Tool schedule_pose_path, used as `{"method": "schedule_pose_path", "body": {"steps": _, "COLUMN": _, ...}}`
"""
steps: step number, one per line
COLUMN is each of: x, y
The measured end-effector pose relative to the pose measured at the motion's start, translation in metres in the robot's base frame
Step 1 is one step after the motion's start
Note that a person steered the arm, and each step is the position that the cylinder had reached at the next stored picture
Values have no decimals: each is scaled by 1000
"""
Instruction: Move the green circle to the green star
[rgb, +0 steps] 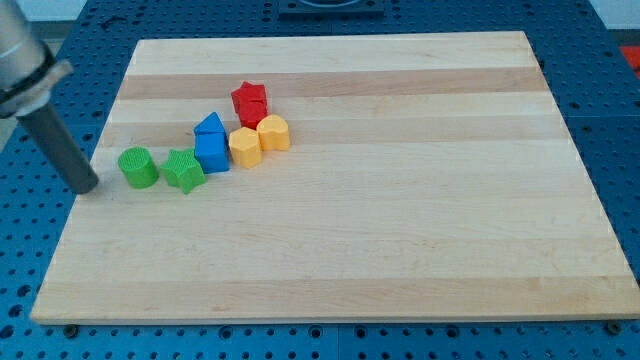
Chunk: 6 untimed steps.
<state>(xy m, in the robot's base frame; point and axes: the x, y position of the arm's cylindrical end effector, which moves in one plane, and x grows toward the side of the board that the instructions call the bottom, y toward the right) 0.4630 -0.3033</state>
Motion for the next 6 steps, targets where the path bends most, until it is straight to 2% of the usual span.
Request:
{"method": "schedule_pose_path", "body": {"steps": 4, "x": -40, "y": 18}}
{"method": "schedule_pose_path", "body": {"steps": 6, "x": -41, "y": 28}}
